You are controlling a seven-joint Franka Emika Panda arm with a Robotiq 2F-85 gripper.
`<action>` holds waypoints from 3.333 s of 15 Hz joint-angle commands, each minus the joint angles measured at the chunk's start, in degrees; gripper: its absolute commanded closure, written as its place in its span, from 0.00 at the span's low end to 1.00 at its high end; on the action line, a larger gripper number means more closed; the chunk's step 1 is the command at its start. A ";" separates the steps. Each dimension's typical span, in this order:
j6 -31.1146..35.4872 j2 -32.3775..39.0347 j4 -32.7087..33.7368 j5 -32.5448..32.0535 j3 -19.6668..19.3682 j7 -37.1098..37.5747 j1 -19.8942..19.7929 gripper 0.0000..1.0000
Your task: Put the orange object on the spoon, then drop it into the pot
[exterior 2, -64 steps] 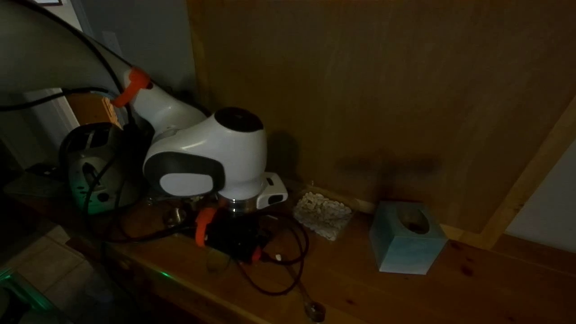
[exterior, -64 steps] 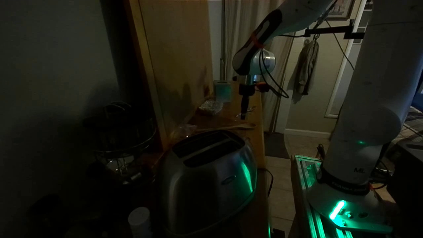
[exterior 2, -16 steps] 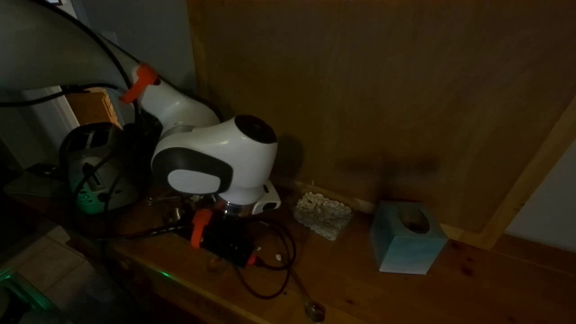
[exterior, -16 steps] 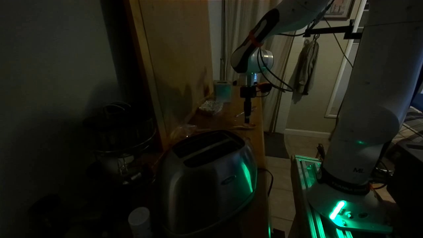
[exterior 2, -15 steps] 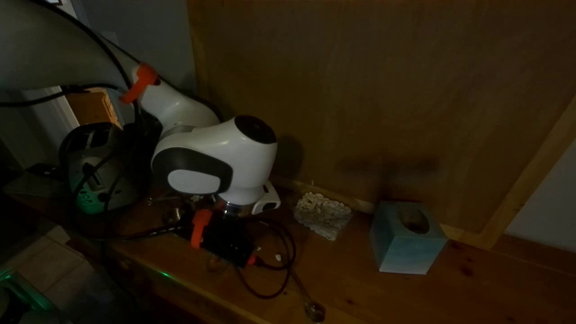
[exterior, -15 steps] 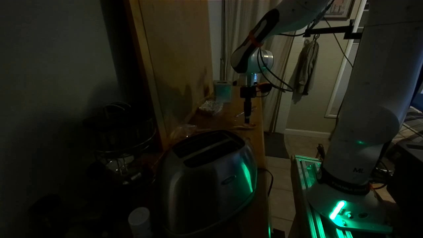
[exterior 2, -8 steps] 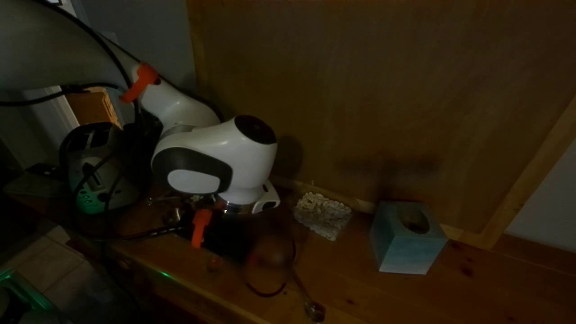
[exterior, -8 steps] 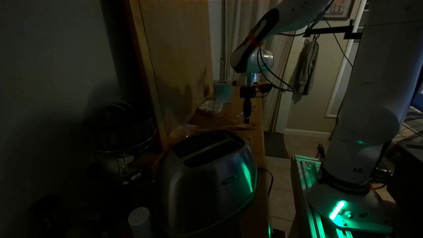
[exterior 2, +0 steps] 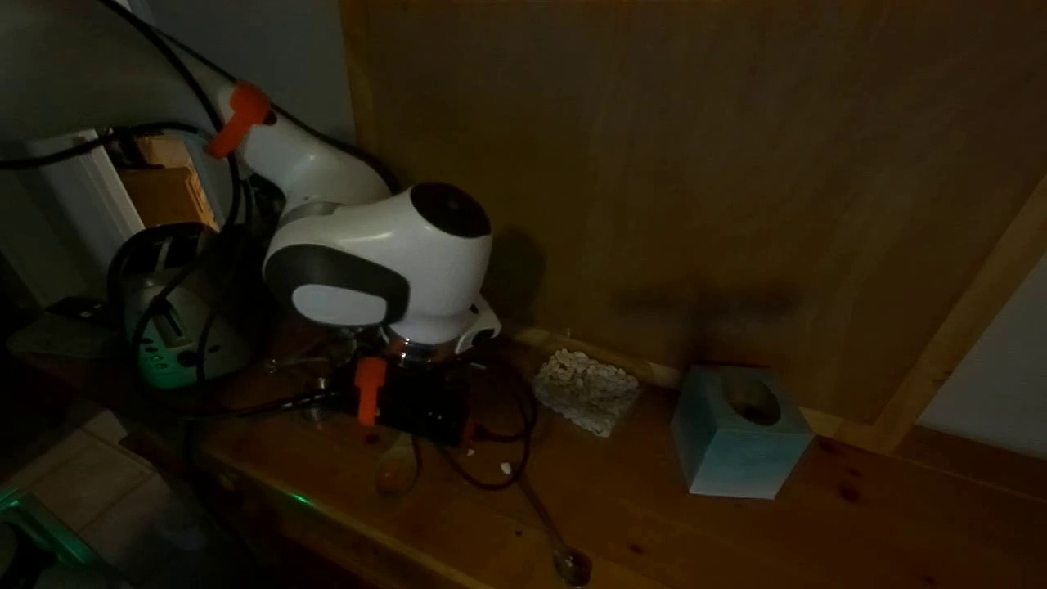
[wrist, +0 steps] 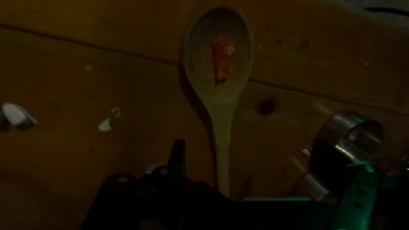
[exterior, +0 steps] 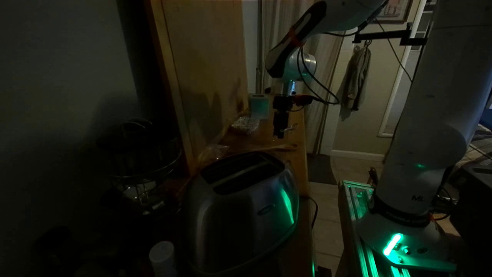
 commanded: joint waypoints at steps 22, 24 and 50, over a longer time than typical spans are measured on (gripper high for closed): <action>10.30 -0.87 -3.11 4.46 4.17 -11.62 7.04 0.00; 10.88 -0.23 -2.90 5.45 4.29 -12.27 7.08 0.00; 23.49 8.02 -1.05 16.15 8.22 -13.69 5.35 0.76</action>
